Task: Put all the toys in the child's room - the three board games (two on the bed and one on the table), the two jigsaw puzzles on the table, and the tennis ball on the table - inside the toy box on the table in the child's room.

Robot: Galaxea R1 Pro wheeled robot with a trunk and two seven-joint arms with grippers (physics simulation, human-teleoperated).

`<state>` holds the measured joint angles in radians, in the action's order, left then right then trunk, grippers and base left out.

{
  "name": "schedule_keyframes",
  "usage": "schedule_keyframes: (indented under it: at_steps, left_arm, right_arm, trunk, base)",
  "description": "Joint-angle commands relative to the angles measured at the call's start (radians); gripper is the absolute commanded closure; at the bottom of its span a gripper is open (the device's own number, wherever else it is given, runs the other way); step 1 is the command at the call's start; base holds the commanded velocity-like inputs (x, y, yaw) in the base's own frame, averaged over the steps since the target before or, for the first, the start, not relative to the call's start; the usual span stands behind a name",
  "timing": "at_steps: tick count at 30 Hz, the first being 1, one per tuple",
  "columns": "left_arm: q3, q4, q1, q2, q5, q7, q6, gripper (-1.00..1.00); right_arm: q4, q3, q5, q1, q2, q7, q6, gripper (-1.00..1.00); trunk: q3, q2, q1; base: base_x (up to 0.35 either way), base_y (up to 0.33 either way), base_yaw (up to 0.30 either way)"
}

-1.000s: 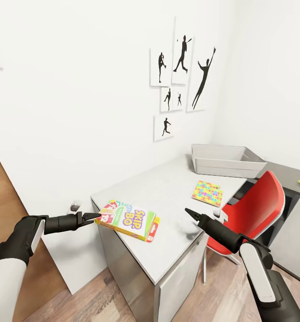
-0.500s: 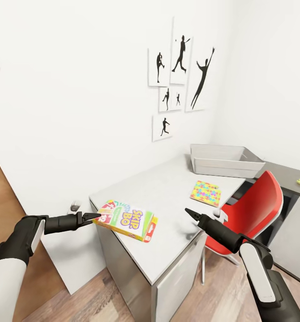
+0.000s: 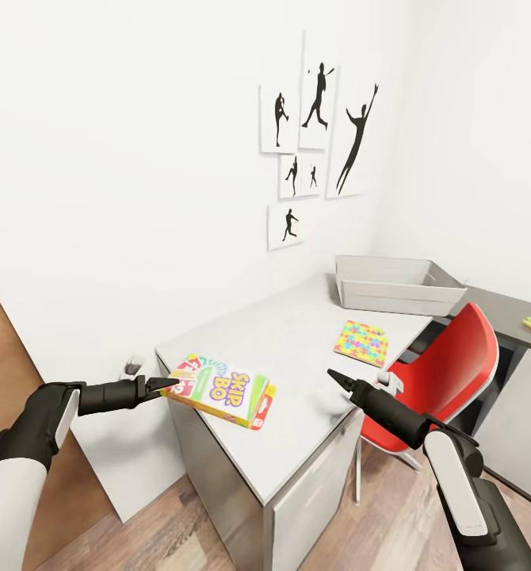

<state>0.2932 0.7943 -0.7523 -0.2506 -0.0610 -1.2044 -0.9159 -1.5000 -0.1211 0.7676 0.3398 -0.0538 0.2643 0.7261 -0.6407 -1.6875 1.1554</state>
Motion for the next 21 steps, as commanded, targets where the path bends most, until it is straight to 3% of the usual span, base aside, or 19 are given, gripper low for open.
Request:
schedule_keyframes:
  at_steps: [1, 7, 8, 21]
  left_arm:
    - [0.003, 0.000, -0.001, 0.001, -0.007, -0.007, -0.009, -1.00]
    - [0.003, 0.000, -0.001, 0.001, -0.007, -0.007, -0.008, -1.00]
    - [0.003, 0.000, -0.001, 0.001, -0.007, -0.007, -0.008, 1.00]
    - [0.004, 0.000, 0.001, -0.001, -0.005, -0.017, -0.008, 1.00]
  right_arm:
    - [0.000, -0.002, -0.001, 0.001, 0.000, 0.004, 0.006, -1.00]
    - [0.000, -0.002, -0.001, 0.001, 0.000, 0.004, 0.006, -1.00]
    - [0.000, -0.002, -0.001, 0.001, 0.000, 0.004, 0.006, -1.00]
    - [0.000, -0.002, -0.001, 0.001, 0.000, 0.004, 0.006, -1.00]
  trunk:
    - [-0.001, -0.001, 0.000]
    - [-0.001, -0.001, 0.000]
    - [-0.001, -0.001, 0.000]
    - [0.002, 0.006, -0.004]
  base:
    - [0.000, -0.003, 0.000]
    - [0.000, -0.001, 0.000]
    - [0.000, 0.000, 0.000]
    - [0.000, 0.000, 0.000]
